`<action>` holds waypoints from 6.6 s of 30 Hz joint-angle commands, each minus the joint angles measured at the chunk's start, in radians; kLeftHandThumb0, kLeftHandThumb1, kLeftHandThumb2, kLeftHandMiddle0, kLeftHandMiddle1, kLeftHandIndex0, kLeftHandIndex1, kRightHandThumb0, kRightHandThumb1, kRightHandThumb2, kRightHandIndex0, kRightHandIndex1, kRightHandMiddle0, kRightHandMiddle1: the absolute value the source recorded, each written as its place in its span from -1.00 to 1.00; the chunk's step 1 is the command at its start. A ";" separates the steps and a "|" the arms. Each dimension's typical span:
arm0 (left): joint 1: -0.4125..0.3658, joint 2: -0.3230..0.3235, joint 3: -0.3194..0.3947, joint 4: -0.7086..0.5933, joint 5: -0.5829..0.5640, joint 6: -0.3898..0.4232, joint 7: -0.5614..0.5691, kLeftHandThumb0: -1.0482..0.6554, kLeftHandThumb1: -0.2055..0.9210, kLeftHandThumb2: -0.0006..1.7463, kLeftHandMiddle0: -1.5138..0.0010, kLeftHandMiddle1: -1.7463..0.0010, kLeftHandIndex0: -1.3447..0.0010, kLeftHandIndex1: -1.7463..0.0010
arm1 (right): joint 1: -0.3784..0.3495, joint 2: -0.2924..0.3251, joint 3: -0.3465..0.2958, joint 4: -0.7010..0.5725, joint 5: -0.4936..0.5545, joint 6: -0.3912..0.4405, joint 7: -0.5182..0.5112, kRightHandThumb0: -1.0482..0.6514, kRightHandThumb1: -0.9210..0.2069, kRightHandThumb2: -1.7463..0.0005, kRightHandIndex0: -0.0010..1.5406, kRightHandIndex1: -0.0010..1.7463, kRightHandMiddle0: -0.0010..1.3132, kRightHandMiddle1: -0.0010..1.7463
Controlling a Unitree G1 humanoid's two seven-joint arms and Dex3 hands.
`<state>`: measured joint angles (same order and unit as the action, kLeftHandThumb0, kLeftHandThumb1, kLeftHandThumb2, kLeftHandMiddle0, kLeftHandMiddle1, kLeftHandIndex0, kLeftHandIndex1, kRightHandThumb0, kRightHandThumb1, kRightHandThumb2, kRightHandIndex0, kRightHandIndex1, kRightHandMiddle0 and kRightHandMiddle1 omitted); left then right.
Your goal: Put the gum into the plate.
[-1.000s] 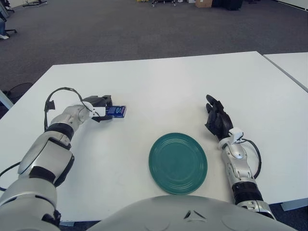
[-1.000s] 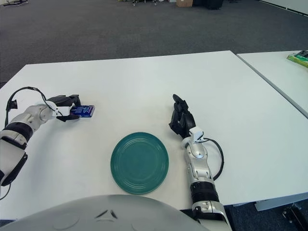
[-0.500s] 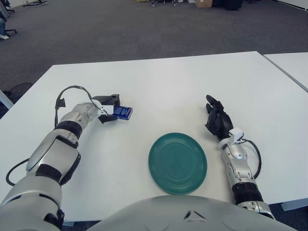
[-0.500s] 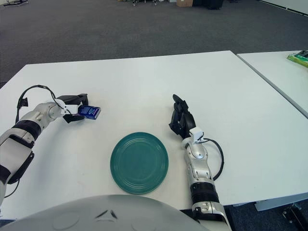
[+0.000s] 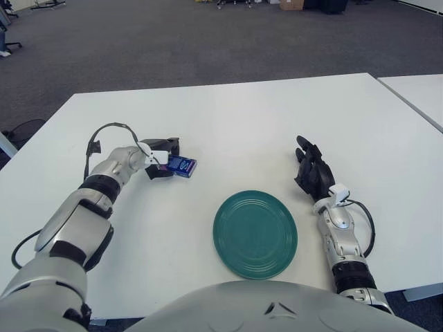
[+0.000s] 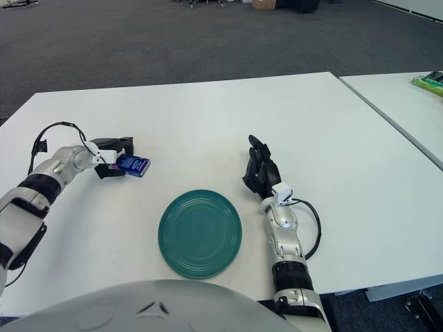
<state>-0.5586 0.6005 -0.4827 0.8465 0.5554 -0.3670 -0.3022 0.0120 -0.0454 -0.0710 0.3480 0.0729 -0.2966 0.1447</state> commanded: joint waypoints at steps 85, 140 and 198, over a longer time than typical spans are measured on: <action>0.300 -0.151 -0.067 -1.109 -0.148 0.052 -0.382 -0.78 0.89 -0.29 0.48 -0.85 0.68 -0.68 | 0.111 0.036 0.044 -0.072 -0.012 0.164 -0.073 -0.57 -1.00 -0.12 -0.74 -0.99 -1.00 -0.47; 0.499 -0.366 0.275 -0.978 -0.358 0.182 0.058 -1.00 1.00 -0.48 1.00 1.00 1.00 1.00 | 0.077 0.029 0.030 0.015 -0.016 0.096 -0.062 -0.53 -1.00 -0.04 -0.78 -1.00 -1.00 -0.48; 1.114 -0.774 0.337 -1.243 -0.776 0.502 0.500 -1.00 1.00 0.17 1.00 1.00 1.00 1.00 | 0.110 0.022 0.059 -0.047 -0.021 0.155 -0.072 -0.46 -1.00 -0.07 -0.83 -1.00 -1.00 -0.52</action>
<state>0.5317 -0.1484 -0.1363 -0.3869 -0.2411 0.0874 0.1673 0.0674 -0.0302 -0.0134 0.2505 0.0546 -0.2158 0.0779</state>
